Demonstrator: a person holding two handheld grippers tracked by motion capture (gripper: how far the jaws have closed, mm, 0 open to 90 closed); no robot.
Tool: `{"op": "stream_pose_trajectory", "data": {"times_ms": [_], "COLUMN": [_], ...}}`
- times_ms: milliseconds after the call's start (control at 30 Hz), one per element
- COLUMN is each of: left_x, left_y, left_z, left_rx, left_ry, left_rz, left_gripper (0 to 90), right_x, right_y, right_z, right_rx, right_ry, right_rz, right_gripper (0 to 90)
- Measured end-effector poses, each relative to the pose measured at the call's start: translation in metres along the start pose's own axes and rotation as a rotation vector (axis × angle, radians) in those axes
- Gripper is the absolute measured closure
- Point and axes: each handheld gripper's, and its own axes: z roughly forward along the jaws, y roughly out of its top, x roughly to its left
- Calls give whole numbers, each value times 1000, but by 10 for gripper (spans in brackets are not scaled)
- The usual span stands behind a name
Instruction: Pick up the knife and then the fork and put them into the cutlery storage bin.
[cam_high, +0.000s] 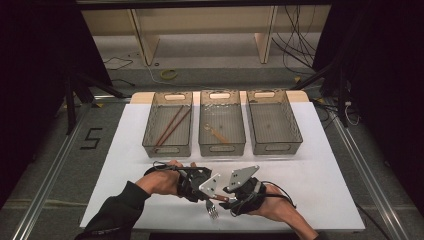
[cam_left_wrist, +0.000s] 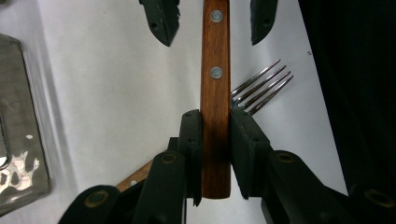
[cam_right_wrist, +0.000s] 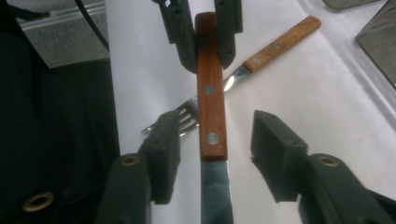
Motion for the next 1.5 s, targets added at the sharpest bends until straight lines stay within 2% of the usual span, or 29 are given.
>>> {"op": "stream_pose_trajectory", "data": {"times_ms": [367, 433, 500, 567, 667, 733, 800, 867, 933, 1000, 1067, 1167, 1333, 1500], "left_x": [-1, -1, 0, 0, 1, 2, 3, 3, 5, 7, 9, 12, 14, 9], "left_y": [2, 2, 1, 1, -2, -4, -8, -13, -19, -28, -37, -48, -70, -86], "left_z": [0, 0, 1, 1, 1, -1, -3, -5, -8, -9, -10, -13, -19, -17], "left_rx": [-23, -23, -30, -34, -51, -63, -82, -105, -161, -226, -267, -274, -369, -444], "left_ry": [-17, -18, -26, -29, -16, 3, 27, 58, 75, 97, 123, 158, 244, 291], "left_rz": [10, 9, 5, -3, -22, -45, -94, -133, -197, -259, -315, -368, -520, -638], "left_gripper": [746, 746, 745, 743, 726, 656, 539, 474, 415, 389, 363, 320, 283, 272], "right_x": [1, 2, 2, 1, 1, -1, -3, -5, -9, -13, -18, -27, -45, -63], "right_y": [-1, -2, -2, -2, -3, -3, -4, -6, -7, -9, -11, -13, -18, -18], "right_z": [4, 4, 5, 5, 5, 4, 2, -1, -4, -7, -12, -20, -36, -51], "right_rx": [45, 50, 52, 52, 50, 49, 47, 40, 42, 33, 20, 0, -40, -77], "right_ry": [7, 25, 15, 27, 18, 15, 10, -2, -19, -29, -48, -79, -158, -219], "right_rz": [-34, -39, -49, -46, -47, -33, -23, -24, -9, 3, 19, 51, 140, 196], "right_gripper": [707, 760, 771, 775, 779, 780, 780, 780, 781, 780, 781, 781, 781, 780]}}
